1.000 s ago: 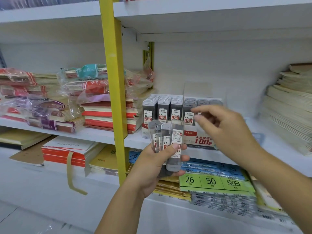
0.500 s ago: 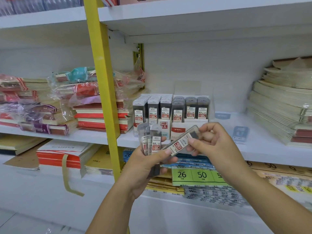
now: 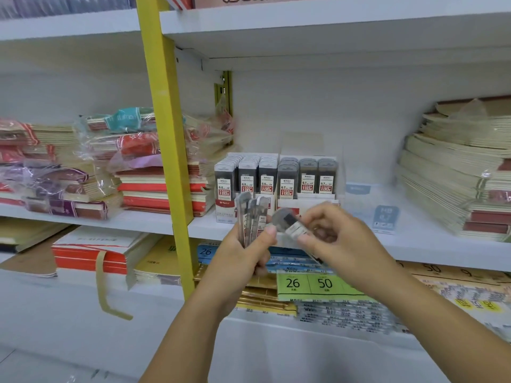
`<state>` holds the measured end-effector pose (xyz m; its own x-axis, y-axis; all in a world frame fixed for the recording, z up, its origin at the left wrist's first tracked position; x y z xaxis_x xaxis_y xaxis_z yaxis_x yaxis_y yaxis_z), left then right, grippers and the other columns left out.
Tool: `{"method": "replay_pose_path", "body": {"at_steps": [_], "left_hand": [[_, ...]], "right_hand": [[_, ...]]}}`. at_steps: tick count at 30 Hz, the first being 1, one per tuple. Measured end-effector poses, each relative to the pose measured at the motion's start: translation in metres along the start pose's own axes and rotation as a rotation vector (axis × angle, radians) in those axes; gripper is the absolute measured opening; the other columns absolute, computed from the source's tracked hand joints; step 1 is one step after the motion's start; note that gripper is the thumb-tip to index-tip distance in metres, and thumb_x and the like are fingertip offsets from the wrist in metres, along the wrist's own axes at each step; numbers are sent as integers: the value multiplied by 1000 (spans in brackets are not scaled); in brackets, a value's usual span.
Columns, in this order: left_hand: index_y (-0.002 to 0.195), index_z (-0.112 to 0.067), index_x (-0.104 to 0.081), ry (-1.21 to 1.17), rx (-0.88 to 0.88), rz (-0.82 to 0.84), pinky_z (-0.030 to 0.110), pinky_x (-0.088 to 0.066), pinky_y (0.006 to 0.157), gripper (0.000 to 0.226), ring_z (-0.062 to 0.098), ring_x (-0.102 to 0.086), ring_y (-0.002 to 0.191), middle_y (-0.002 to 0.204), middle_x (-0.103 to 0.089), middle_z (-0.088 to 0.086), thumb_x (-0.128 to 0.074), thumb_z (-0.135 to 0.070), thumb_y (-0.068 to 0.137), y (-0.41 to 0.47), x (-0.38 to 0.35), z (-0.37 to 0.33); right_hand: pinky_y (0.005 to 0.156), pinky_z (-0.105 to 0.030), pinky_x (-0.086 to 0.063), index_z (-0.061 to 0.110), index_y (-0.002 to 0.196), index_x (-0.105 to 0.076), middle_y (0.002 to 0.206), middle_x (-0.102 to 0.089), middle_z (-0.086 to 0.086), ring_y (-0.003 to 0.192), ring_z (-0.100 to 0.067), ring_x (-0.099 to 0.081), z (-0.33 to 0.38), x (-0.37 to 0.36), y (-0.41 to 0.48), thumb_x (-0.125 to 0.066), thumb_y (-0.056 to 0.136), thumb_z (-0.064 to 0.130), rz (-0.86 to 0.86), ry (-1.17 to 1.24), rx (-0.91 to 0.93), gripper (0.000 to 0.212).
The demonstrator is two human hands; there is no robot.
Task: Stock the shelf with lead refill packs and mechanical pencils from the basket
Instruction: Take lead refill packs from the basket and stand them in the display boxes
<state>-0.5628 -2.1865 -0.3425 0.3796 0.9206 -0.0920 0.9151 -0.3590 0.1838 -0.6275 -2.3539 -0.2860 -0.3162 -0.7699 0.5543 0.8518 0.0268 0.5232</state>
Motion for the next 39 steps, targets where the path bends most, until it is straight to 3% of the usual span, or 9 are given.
{"method": "replay_pose_path", "body": {"at_steps": [3,6,8,12,21,30,34,37,39], "left_hand": [[105,-15,-60,-137,78,54,24,-45,55,8,10,-49,61,68,-53,-1,-61,-14,96,1,-1,0],[108,-14,-65,-117,77,51,24,-53,62,12,13,-61,67,77,-68,1,-60,-19,99,4,3,1],[116,-17,-66,-125,43,49,26,-58,71,18,15,-72,83,93,-77,0,-59,-21,100,6,4,2],[128,-23,-59,-184,13,92,39,-62,83,28,17,-71,109,116,-75,0,-56,-19,101,7,2,2],[130,-30,-58,-278,35,143,51,-61,80,44,18,-70,113,122,-73,-3,-65,-33,86,10,2,3],[106,-38,-73,-212,37,134,28,-61,63,22,22,-74,102,112,-77,3,-67,-39,85,7,0,-1],[113,-37,-69,-196,36,143,24,-60,61,28,21,-74,102,112,-77,3,-68,-41,85,4,-2,-4],[116,-36,-68,-194,39,162,22,-59,61,32,21,-74,102,112,-77,3,-69,-43,84,0,-6,-6],[110,-37,-72,-194,41,179,21,-58,59,26,21,-75,100,113,-77,4,-70,-44,84,-2,-10,-9]], "right_hand": [[61,-21,-57,36,108,-48,105,-69,5,81,-2,-69,4,23,17,-68,85,9,-123,220,-57,41],[63,-24,-60,43,131,-42,110,-62,8,85,-6,-71,16,46,43,-67,86,4,-195,194,57,64],[69,-29,-61,43,122,-49,107,-61,8,85,-9,-70,21,59,63,-67,86,2,-231,104,112,57],[60,-7,-47,49,107,-54,93,-66,11,68,3,-59,19,70,96,-71,84,10,-263,-74,154,49],[66,-15,-43,48,102,-61,99,-56,23,85,1,-56,-8,52,116,-71,85,18,-34,-313,30,36],[77,-28,-36,28,106,-61,97,-50,9,96,-11,-44,-15,47,116,-73,83,30,-99,-664,101,25],[80,-28,-32,27,121,-64,99,-43,6,99,-8,-32,-11,49,108,-67,88,30,-147,-779,89,33],[76,-14,-34,25,114,-67,92,-52,13,86,-2,-44,8,42,77,-57,92,29,-307,-522,212,25],[70,-9,-44,38,111,-64,88,-61,20,81,2,-56,13,28,53,-53,90,37,-237,-217,186,24]]}}
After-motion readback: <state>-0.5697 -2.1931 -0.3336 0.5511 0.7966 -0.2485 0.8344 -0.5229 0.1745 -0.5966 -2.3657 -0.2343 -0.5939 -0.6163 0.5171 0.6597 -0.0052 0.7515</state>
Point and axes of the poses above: each hand's wrist, its own y-axis towards the middle knuckle, its own x-axis out of the back of the hand, z = x × y, the point moved 4 cm from there along y, towards the middle knuckle
